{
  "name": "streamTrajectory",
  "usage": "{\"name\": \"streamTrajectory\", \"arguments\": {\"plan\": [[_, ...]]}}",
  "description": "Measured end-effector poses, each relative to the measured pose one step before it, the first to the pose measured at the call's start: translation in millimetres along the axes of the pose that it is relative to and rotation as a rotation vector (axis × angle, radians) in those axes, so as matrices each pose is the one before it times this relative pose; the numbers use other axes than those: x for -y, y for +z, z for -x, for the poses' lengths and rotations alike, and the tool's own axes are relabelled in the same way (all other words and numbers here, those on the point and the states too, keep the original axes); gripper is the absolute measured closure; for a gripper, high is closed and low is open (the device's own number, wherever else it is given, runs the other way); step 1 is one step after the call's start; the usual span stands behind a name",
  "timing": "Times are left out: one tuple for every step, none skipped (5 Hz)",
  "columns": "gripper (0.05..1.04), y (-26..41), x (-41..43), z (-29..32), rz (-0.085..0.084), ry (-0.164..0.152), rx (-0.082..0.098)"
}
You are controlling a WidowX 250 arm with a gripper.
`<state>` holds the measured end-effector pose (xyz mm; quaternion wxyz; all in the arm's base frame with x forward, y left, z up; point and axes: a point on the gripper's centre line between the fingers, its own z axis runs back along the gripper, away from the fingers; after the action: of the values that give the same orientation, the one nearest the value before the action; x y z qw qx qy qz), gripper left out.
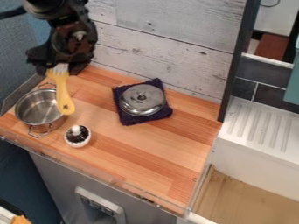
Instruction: Pickup the wooden brush and put it on the center of the table
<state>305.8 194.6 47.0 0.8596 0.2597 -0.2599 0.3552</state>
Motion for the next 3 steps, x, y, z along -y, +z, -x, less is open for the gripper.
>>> {"name": "streamTrajectory", "arguments": {"plan": [[0.3,-9.89,-0.59,9.26,-0.0049,0.0015,-0.0324],[0.3,-8.32,-0.64,9.42,-0.0164,-0.0057,-0.0286],[0.3,-1.31,4.62,10.16,-0.0209,-0.0351,0.0021]]}}
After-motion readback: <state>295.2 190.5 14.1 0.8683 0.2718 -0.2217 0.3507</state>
